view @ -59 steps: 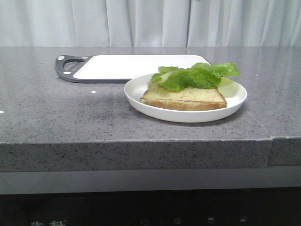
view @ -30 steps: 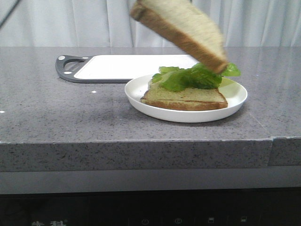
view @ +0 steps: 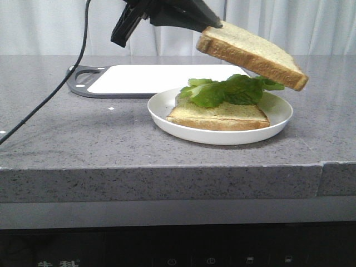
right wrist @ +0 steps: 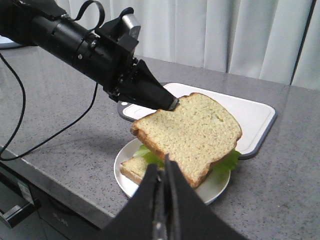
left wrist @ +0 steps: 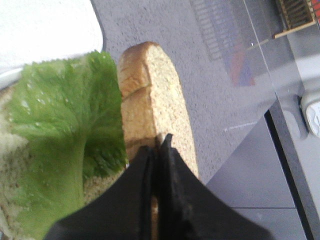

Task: Left arm grabs bread, right arm adds lettuce
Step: 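Move the held bread slice with the left gripper over the lettuce and lower it, then open the left gripper to release the bread and lift away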

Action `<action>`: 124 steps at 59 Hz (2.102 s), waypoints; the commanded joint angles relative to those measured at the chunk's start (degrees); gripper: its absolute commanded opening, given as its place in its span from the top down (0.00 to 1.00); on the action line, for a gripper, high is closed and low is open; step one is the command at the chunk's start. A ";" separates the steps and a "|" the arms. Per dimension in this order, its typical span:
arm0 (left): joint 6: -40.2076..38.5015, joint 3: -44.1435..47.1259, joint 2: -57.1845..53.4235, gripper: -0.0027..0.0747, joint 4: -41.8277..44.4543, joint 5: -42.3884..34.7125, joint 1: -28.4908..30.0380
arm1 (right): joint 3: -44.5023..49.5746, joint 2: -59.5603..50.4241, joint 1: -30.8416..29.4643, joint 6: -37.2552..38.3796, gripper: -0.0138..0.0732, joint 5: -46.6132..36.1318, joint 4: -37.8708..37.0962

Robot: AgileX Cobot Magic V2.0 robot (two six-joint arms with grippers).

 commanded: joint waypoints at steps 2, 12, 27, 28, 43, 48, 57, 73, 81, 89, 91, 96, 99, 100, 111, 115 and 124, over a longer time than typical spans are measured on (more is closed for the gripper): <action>0.84 -1.72 -2.54 0.99 -4.05 -0.75 0.73 | -1.45 0.42 0.06 -0.57 0.91 -3.73 0.47; 0.84 -1.34 -2.54 0.99 -2.07 1.35 2.11 | -1.45 0.42 0.06 -0.57 0.91 -3.73 0.47; 0.84 3.05 -2.54 0.99 -1.77 -1.93 2.11 | -1.45 0.42 0.06 -0.57 0.91 -3.93 0.47; 0.84 3.59 -2.54 0.99 -1.77 -2.18 2.11 | -1.45 0.42 0.06 -0.57 0.91 -3.93 0.47; 1.50 6.49 -2.54 0.99 -1.58 -4.88 2.11 | -1.45 0.42 0.06 -0.57 0.91 -3.93 0.47; 1.91 6.49 -2.54 0.96 -1.58 -5.13 2.11 | -1.45 0.42 0.06 -0.57 0.91 -3.93 0.47; 1.91 6.49 -2.54 0.82 -1.58 -4.88 2.11 | -1.45 0.42 0.06 -0.57 0.91 -3.93 0.47; 3.00 6.49 -5.75 0.52 -0.79 -3.62 2.11 | -1.45 0.42 0.06 -0.57 0.91 -3.93 0.47; 3.10 6.49 -8.71 0.52 1.97 -3.51 2.91 | -1.45 0.42 0.06 -0.57 0.91 -3.98 0.47; 3.10 6.49 -12.10 0.75 3.77 -3.39 4.61 | -1.45 0.42 0.06 -0.57 0.91 -3.98 0.47; 3.10 6.49 -12.84 0.85 4.46 -3.39 5.02 | -1.45 0.42 0.06 -0.57 0.91 -3.98 0.47; 3.10 6.58 -15.07 0.99 6.55 -3.39 5.52 | -1.45 0.42 0.01 -0.57 0.91 -4.05 0.47; 3.10 6.58 -16.49 0.99 8.10 -3.56 5.52 | -1.45 0.42 0.01 -0.57 0.91 -4.24 0.39; 3.10 6.58 -16.89 0.99 8.59 -3.70 5.52 | -1.45 0.42 0.01 -0.57 0.91 -4.23 0.29; 2.82 7.67 -24.85 0.99 20.58 -7.49 4.57 | -1.45 0.42 0.01 -0.57 0.91 -7.11 -1.44; 2.82 10.54 -29.62 0.99 24.17 -11.50 3.77 | -1.45 0.42 0.01 -0.57 0.91 -8.07 -1.76; 2.82 20.56 -41.71 0.99 29.38 -21.61 2.51 | -0.87 0.24 0.01 -0.57 0.91 -9.65 -1.76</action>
